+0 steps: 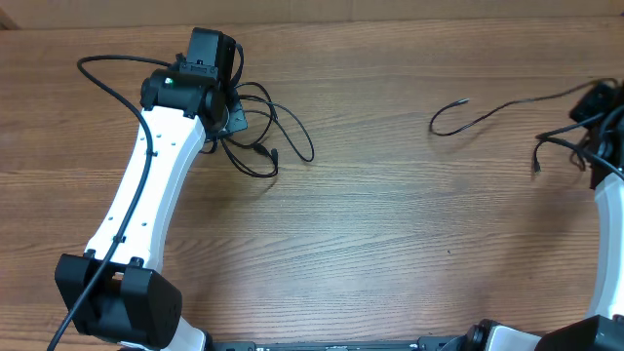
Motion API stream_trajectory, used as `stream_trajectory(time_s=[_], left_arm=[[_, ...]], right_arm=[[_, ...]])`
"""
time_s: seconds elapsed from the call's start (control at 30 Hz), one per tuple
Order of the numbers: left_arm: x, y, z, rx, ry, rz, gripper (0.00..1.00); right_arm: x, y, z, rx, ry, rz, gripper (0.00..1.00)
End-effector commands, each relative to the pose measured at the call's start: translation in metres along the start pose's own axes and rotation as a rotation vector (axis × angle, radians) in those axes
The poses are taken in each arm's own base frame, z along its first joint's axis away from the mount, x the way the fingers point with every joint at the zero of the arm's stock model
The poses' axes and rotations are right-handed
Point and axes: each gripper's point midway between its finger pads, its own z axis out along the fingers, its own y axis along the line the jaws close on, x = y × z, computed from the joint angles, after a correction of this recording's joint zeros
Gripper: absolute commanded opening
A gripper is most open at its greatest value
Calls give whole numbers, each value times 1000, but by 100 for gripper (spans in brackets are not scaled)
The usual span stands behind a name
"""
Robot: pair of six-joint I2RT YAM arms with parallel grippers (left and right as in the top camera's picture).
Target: Untangle cables
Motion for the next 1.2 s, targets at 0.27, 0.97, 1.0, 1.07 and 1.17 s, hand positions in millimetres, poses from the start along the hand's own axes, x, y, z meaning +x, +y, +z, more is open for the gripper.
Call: stream_trajectory(time_s=[0.27,0.97,1.0,1.07,1.17], left_arm=[[1,-4,0,15,6,6,4],[13,-83,-18,438,30,328,4],[16,-92,-22,490,22,387,4],[22,-105,-28,553,11,479,7],[26,-109,-31,580,6,545,57]], right_arm=[[-2,-66,6,199,6,207,4],[48,81,-32,-603,305,68,73],[56,89,-37,-626,331,40,73],[70,101,-45,-658,361,-39,75],[94,124,-59,-714,410,-162,77]])
